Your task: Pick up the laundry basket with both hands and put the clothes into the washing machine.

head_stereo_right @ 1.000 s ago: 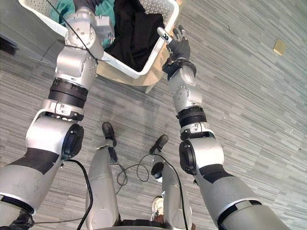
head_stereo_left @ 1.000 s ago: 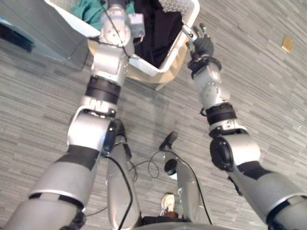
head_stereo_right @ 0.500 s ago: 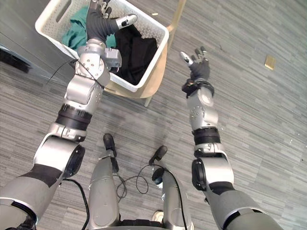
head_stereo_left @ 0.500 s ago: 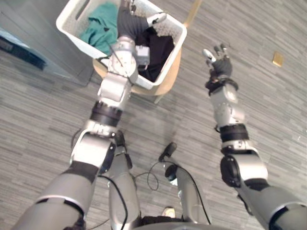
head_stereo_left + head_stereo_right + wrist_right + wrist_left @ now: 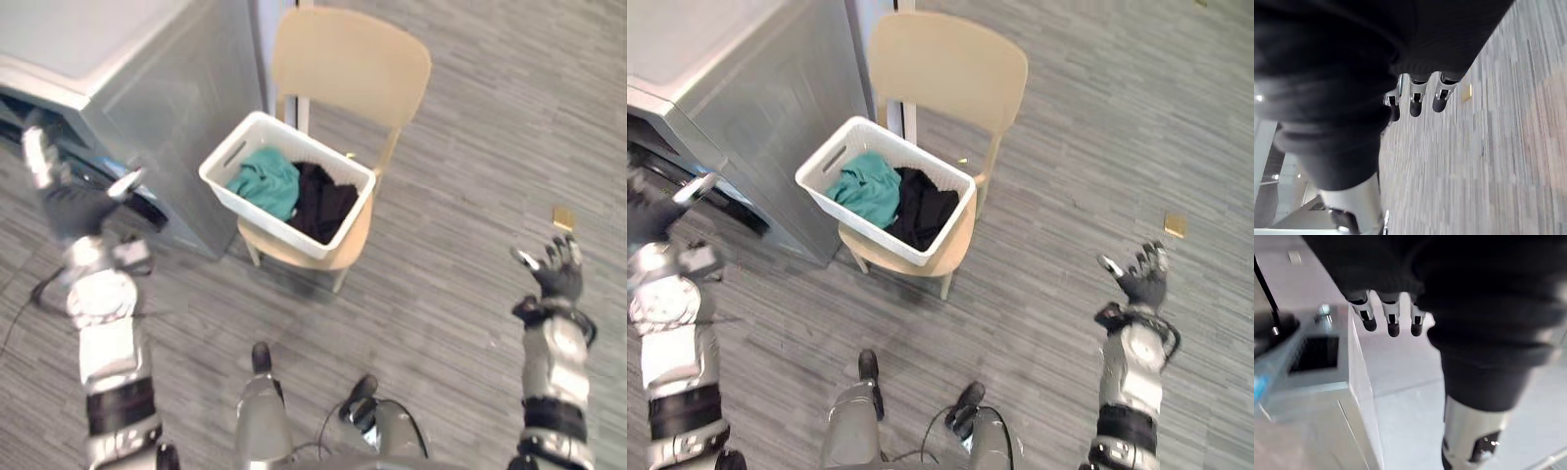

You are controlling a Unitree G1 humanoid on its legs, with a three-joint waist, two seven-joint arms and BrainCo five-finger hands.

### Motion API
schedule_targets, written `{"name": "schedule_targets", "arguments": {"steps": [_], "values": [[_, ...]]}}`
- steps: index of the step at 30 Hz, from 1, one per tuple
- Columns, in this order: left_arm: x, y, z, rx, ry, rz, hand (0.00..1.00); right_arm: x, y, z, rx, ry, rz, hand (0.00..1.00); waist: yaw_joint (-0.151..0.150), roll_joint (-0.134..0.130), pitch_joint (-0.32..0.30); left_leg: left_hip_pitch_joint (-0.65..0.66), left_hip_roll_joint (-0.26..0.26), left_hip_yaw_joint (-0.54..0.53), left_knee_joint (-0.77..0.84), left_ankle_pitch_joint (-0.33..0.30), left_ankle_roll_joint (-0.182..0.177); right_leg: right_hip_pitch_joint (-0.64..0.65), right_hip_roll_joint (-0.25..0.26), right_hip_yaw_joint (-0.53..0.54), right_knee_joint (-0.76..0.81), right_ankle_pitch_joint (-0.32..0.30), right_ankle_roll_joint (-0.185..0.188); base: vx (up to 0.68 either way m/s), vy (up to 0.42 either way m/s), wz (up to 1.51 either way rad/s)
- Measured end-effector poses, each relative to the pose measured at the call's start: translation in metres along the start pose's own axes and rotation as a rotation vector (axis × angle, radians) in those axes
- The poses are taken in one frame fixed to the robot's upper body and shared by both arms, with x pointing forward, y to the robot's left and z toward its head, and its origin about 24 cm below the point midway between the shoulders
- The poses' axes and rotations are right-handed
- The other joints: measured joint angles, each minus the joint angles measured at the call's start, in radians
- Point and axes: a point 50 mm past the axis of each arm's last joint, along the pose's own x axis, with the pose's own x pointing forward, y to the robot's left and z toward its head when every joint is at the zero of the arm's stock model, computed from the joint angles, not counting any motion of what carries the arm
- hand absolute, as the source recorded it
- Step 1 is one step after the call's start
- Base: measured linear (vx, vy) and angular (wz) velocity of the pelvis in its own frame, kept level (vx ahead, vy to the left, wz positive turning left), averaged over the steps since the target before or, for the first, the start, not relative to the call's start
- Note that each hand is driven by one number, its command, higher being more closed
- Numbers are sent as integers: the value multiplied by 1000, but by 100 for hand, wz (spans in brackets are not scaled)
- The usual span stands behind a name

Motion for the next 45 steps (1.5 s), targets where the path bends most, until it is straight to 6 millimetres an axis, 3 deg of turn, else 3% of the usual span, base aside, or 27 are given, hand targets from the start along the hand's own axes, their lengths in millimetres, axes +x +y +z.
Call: {"name": "schedule_targets", "arguments": {"steps": [4,7,9,11,12,14,16,18,19,20,21,22,23,24,25,26,27,28,29,30,32,33,39,41,42,43,45], "values": [[-50,69,-46,159,259,210,0,-40,-33,-56,-40,218,-90,0,3,12,-54,41,1,-2,-43,0,-1,49,25,-8,-59,2,1,65,-5,5],[-111,114,-98,174,586,407,0,-84,-47,-118,-78,517,-135,0,18,23,-86,67,2,-12,-60,1,-2,91,46,-15,-102,10,11,68,-2,9],[-147,123,-125,157,773,468,0,-103,-46,-144,-102,664,-97,0,30,26,-88,83,2,-19,-64,1,-1,113,54,-16,-110,10,12,50,-3,12],[-216,131,-161,144,1107,539,0,-130,-31,-178,-116,875,-22,0,30,23,-104,86,2,-33,-71,3,-2,129,61,-35,-120,8,14,30,0,21],[-232,131,-166,134,1181,551,0,-135,-28,-183,-121,912,-6,0,31,22,-109,87,2,-35,-78,5,-5,129,63,-37,-122,8,14,24,13,17],[-293,124,-175,53,1436,614,0,-149,-14,-199,-140,1029,49,0,41,18,-114,100,-10,-58,-113,29,-5,150,63,-62,-132,6,15,19,18,32],[-321,110,-174,-7,1544,620,0,-159,-12,-205,-186,1083,83,0,51,22,-113,112,-27,-94,-142,51,1,180,59,-102,-137,-6,19,1,21,61],[-336,95,-173,-40,1607,564,0,-161,-8,-206,-237,1093,131,0,55,26,-112,102,-45,-145,-168,70,18,188,54,-150,-131,-23,27,-46,22,93],[-340,86,-173,-55,1635,521,0,-158,-3,-206,-265,1085,165,0,54,31,-113,85,-56,-149,-181,82,61,191,45,-181,-112,-40,30,-44,28,108],[-340,82,-174,-54,1645,488,0,-157,1,-206,-278,1082,184,0,54,34,-109,72,-64,-102,-193,53,189,182,28,-206,-87,-63,31,-13,18,137],[-335,77,-177,-50,1640,445,0,-155,9,-207,-277,1090,203,0,40,-2,-112,62,-64,86,-187,-59,362,165,19,-185,-114,-72,5,-1,17,117],[-332,75,-178,-53,1635,439,0,-153,10,-206,-278,1086,206,0,33,-21,-116,54,-62,125,-173,-59,353,165,12,-185,-124,-66,-4,-32,56,152],[-327,65,-182,-67,1634,402,0,-152,9,-206,-292,1085,210,0,24,-12,-113,13,-23,243,-31,-38,309,162,-10,-225,-106,-59,-11,10,111,102],[-330,59,-182,-68,1652,376,0,-149,7,-205,-305,1078,206,0,34,0,-109,17,1,285,58,-30,298,164,-15,-247,-79,-63,-9,89,148,122],[-335,55,-181,-64,1677,354,0,-136,8,-200,-317,1041,211,0,25,43,-110,23,12,325,82,-36,246,174,-10,-287,-21,-69,0,116,106,101],[-331,47,-183,-64,1669,304,0,-135,7,-200,-319,1041,210,0,25,44,-93,22,3,332,77,15,218,169,-52,-311,60,-84,-19,69,56,106],[-330,40,-183,-73,1665,272,0,-135,6,-200,-324,1040,210,0,22,61,-85,21,3,330,57,46,223,141,-56,-320,103,-117,-22,-97,-43,118],[-316,32,-187,-92,1622,260,0,-134,12,-200,-316,1035,223,0,12,55,-86,31,-30,288,-45,76,224,113,29,-314,-74,-109,-60,-101,-89,155],[-307,32,-191,-91,1611,258,0,-139,19,-202,-300,1040,234,0,-7,34,-83,29,-24,394,104,-67,245,125,12,-388,-135,18,-62,-113,-113,159],[-306,28,-191,-99,1613,248,0,-139,19,-202,-301,1040,232,0,-6,33,-82,49,-18,431,139,-97,215,130,-4,-427,-119,19,-69,-22,-21,150],[-315,18,-189,-115,1641,238,0,-141,3,-202,-315,1056,191,0,-33,43,-80,154,-49,494,15,-100,100,159,-35,-531,-91,18,-65,8,130,141],[-316,15,-188,-116,1644,230,0,-141,-2,-202,-314,1057,175,0,-34,68,-86,165,-63,484,-26,-97,92,166,-38,-562,-84,18,-63,-24,170,142],[-323,24,-186,-57,1657,190,0,-156,-10,-206,-279,1096,125,0,-27,75,-75,169,-193,321,-106,-64,114,248,-124,-689,-41,43,-38,-79,98,91],[-328,25,-184,-33,1671,156,0,-155,-12,-205,-288,1091,128,0,-28,83,-71,176,-231,271,-131,-60,124,242,-179,-637,38,15,-77,-79,186,66],[-331,26,-184,-13,1679,129,0,-155,-15,-205,-296,1089,121,0,-32,86,-69,185,-263,226,-154,-59,150,206,-213,-489,111,-47,-139,-68,138,94],[-333,25,-184,-1,1685,92,0,-153,-18,-203,-296,1068,117,0,-39,84,-64,193,-287,185,-164,-57,177,165,-214,-333,150,-111,-125,-84,101,137],[-330,29,-185,28,1677,55,0,-148,-12,-200,-279,1029,132,0,-65,71,-42,212,-337,74,-151,-72,210,69,-125,110,234,-191,-82,-44,13,152]]}}
